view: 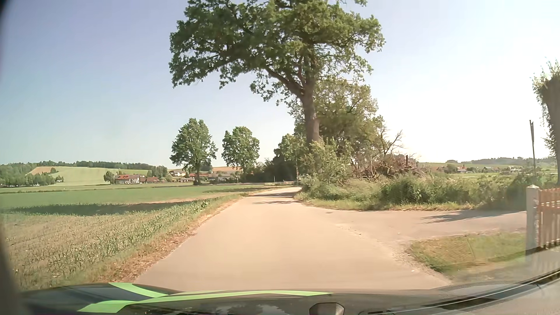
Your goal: Follow the waypoints while adhering to traffic rules and regulations
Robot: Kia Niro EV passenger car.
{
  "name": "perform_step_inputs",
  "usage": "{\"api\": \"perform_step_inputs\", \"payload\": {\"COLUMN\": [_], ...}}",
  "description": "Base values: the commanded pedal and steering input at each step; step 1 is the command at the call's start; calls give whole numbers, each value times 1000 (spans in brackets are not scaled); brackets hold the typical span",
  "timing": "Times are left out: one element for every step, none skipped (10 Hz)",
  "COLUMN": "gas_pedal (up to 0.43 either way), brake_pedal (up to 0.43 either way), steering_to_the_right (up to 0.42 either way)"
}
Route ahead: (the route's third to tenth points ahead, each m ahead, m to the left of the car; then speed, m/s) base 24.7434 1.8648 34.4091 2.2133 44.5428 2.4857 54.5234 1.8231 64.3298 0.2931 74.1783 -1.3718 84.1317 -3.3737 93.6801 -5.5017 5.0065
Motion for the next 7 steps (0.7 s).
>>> {"api": "perform_step_inputs", "payload": {"gas_pedal": [169,169,169,169,169,169,169], "brake_pedal": [0,0,0,0,0,0,0], "steering_to_the_right": [-108,-100,-92,-81,-70,-62,-54]}}
